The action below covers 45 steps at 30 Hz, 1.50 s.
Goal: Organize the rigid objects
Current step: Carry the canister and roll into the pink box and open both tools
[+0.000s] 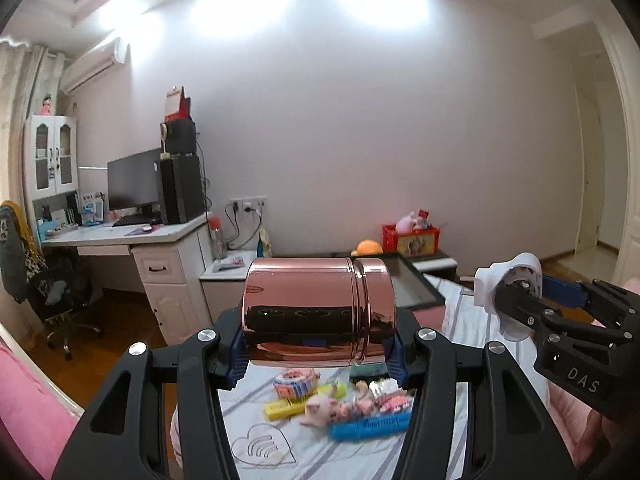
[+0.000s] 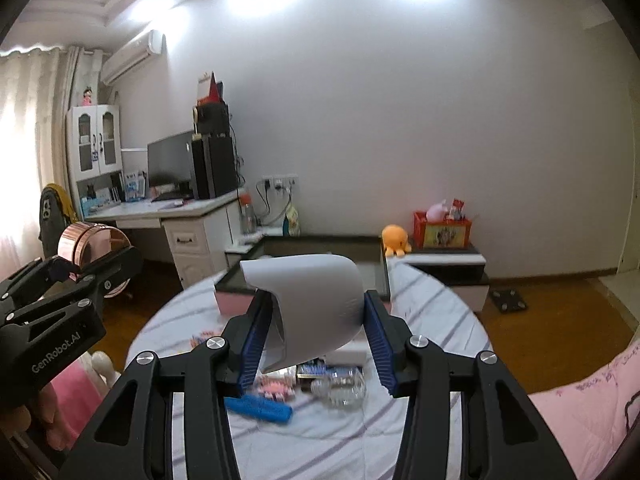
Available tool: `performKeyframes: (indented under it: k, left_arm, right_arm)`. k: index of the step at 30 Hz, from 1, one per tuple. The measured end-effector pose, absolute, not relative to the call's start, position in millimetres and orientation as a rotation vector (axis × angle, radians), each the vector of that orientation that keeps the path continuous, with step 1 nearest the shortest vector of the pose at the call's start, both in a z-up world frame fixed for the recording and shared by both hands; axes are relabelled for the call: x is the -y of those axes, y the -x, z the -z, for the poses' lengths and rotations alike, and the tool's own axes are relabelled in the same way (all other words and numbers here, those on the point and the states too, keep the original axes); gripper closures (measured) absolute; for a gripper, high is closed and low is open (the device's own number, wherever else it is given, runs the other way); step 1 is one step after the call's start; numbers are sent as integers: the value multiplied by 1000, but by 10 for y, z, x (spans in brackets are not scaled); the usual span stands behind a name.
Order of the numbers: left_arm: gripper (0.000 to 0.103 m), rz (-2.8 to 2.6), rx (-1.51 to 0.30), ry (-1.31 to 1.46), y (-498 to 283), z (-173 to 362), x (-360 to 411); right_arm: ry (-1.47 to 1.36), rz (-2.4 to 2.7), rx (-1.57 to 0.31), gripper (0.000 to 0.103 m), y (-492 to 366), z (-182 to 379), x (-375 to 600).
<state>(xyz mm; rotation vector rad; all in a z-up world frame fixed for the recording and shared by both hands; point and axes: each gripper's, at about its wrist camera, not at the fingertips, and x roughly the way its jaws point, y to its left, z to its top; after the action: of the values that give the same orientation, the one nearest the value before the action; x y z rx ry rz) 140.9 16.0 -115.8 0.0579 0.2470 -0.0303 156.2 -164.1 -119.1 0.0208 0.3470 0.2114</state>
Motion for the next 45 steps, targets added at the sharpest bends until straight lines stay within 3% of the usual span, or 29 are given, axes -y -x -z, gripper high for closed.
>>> performKeyframes:
  k: [13,22,34,45]
  left_arm:
    - [48,-27,-244,-47,-1750,1060,-355]
    - [48,13,-331,-49,-2613,1103,-445]
    - [48,113,-667,-83,-4612,1565,-170]
    - [48,103,-909,-181,-5519,2138,181]
  right_arm:
    - [6,-219,-333,55,-1851,1092,1505]
    - [27,-206,-394,55,-2494,1133,1552]
    - [67,-198,-613,55,-4167,1471,1564]
    - [85,-165,-877,55,-5018,2049,1711]
